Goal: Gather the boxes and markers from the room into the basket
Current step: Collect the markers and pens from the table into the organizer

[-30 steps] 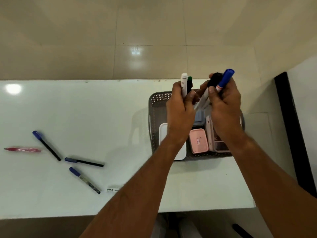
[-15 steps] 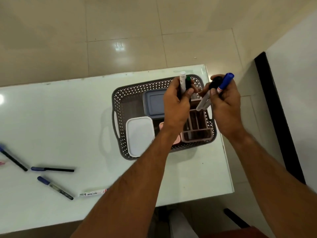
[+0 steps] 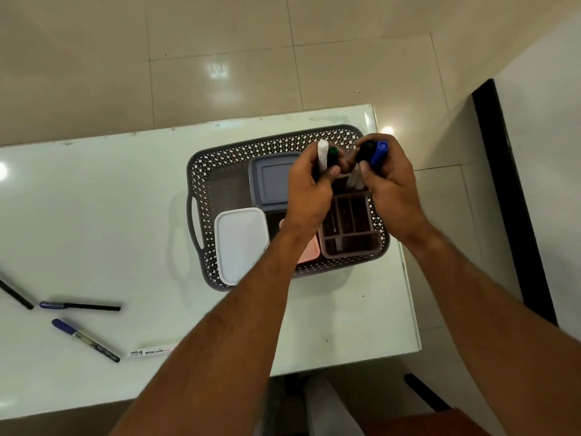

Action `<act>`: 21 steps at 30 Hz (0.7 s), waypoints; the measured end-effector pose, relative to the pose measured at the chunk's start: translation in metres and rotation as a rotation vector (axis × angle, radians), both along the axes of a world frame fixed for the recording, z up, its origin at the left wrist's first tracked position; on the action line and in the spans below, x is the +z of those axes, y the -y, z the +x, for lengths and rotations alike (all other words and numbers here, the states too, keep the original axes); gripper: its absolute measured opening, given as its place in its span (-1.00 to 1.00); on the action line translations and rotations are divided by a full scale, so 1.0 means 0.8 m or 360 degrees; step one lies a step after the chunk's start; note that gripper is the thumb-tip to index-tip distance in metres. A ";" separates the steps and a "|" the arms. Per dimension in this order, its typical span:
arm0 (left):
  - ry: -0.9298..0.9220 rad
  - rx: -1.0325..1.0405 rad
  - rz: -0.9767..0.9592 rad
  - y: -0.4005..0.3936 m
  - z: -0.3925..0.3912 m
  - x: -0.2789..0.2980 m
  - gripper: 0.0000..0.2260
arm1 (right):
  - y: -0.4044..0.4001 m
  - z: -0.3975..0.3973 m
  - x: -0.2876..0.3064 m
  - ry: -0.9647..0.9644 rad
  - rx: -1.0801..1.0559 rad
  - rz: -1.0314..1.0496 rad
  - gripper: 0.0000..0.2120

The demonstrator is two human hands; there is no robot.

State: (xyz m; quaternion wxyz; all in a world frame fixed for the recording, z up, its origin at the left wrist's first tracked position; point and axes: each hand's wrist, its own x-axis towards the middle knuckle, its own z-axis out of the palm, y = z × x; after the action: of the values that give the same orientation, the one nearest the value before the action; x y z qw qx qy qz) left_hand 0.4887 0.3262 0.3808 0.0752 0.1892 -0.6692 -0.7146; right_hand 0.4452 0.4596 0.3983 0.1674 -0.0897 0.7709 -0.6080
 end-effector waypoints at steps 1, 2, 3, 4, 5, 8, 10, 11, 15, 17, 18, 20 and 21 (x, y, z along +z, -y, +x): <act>0.0007 -0.0021 -0.0033 0.000 0.001 -0.004 -0.75 | -0.001 0.000 -0.002 0.0008 0.0018 0.0020 -0.71; 0.0018 -0.0044 -0.0052 0.000 0.002 -0.006 -0.75 | -0.003 0.000 -0.003 0.0013 0.0029 0.0036 -0.69; 0.0030 -0.0066 -0.0068 0.000 0.002 -0.009 -0.74 | -0.004 -0.001 -0.005 0.0010 0.0035 0.0054 -0.68; 0.0042 -0.0084 -0.0087 0.001 0.001 -0.009 -0.73 | -0.005 -0.003 -0.005 0.0003 0.0048 0.0070 -0.67; 0.0044 -0.0098 -0.0101 0.001 -0.001 -0.009 -0.72 | -0.006 -0.006 -0.006 -0.0006 0.0061 0.0081 -0.66; 0.0039 -0.0100 -0.0135 0.002 -0.003 -0.007 -0.69 | -0.008 -0.011 -0.008 -0.0033 0.0065 0.0108 -0.63; 0.0030 -0.0079 -0.0148 0.002 -0.003 -0.005 -0.68 | -0.010 -0.013 -0.008 -0.0055 0.0072 0.0135 -0.58; 0.0022 -0.0071 -0.0143 0.001 -0.002 -0.004 -0.67 | -0.011 -0.014 -0.008 -0.0068 0.0078 0.0149 -0.56; 0.0028 -0.0033 -0.0124 0.000 0.001 -0.006 -0.62 | -0.012 -0.013 -0.010 -0.0123 0.0107 0.0230 -0.49; 0.0034 -0.0010 -0.0146 0.002 0.002 -0.005 -0.62 | -0.011 -0.012 -0.009 -0.0148 0.0111 0.0253 -0.46; 0.0030 0.0002 -0.0159 0.003 0.003 -0.004 -0.62 | -0.011 -0.013 -0.008 -0.0164 0.0109 0.0260 -0.44; 0.0013 0.0030 -0.0165 0.007 0.004 0.001 -0.61 | -0.009 -0.014 -0.006 -0.0208 0.0107 0.0269 -0.43; 0.0005 0.0051 -0.0162 0.010 0.006 0.003 -0.60 | -0.007 -0.015 -0.003 -0.0228 0.0100 0.0268 -0.43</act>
State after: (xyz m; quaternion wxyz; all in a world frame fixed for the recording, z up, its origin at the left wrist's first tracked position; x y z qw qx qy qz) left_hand 0.4934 0.3181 0.3832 0.0950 0.1970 -0.7018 -0.6780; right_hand 0.4333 0.4652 0.3956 0.1378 -0.1429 0.8260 -0.5276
